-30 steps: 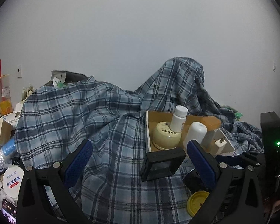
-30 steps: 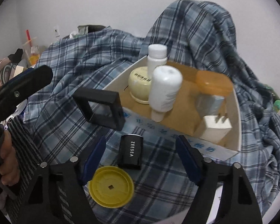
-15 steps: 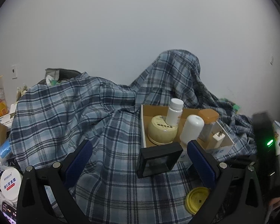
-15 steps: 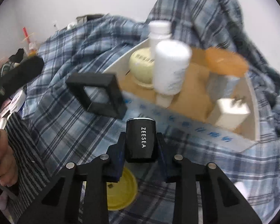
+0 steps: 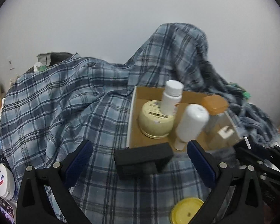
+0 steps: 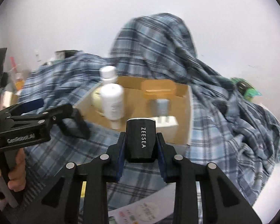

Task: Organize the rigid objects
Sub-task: 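Grasp the black square frame with the left gripper while the right gripper carries the case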

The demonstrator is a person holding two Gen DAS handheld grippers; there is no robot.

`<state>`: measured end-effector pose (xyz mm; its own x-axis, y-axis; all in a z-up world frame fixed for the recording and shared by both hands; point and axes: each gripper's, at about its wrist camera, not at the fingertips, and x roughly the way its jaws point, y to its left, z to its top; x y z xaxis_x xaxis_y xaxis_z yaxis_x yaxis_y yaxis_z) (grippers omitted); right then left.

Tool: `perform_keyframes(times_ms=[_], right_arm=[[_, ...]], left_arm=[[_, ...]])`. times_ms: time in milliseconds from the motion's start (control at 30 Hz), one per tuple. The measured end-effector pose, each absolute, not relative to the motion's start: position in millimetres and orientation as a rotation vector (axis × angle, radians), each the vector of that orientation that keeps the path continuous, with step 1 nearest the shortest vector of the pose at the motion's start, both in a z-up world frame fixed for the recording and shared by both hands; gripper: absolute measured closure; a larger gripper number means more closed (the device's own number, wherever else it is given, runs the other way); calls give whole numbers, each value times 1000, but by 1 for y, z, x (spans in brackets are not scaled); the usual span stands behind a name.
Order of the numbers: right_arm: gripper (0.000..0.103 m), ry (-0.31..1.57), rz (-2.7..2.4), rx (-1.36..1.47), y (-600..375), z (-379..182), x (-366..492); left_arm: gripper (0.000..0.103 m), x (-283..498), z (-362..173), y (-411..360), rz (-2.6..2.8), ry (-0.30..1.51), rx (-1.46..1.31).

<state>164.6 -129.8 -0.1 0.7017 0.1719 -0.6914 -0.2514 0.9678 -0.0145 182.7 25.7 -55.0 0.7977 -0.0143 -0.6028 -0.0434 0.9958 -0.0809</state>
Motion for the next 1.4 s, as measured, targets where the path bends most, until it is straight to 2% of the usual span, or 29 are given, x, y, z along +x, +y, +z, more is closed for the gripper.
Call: perform_keyframes(times_ms=[233, 267, 333, 367, 667, 900, 1067, 1400], right_arm=[[74, 774, 198, -79, -146, -4, 172], [74, 776, 200, -72, -149, -5, 172], [74, 776, 201, -70, -150, -5, 173], [74, 773, 201, -72, -150, -5, 172], [74, 740, 187, -86, -151, -4, 169], [74, 654, 179, -59, -157, 17, 155], [74, 543, 179, -84, -156, 30, 138], [74, 489, 224, -30, -165, 53, 136]], left_arm=[[3, 196, -69, 29, 2, 708, -119], [6, 198, -70, 30, -2, 714, -123], [18, 200, -73, 31, -13, 727, -134], [28, 201, -74, 31, -24, 733, -143], [29, 169, -51, 32, -71, 581, -144], [29, 120, -24, 24, -155, 314, -107], [29, 109, -18, 15, -169, 255, -66], [29, 108, 3, 10, -150, 206, -36]])
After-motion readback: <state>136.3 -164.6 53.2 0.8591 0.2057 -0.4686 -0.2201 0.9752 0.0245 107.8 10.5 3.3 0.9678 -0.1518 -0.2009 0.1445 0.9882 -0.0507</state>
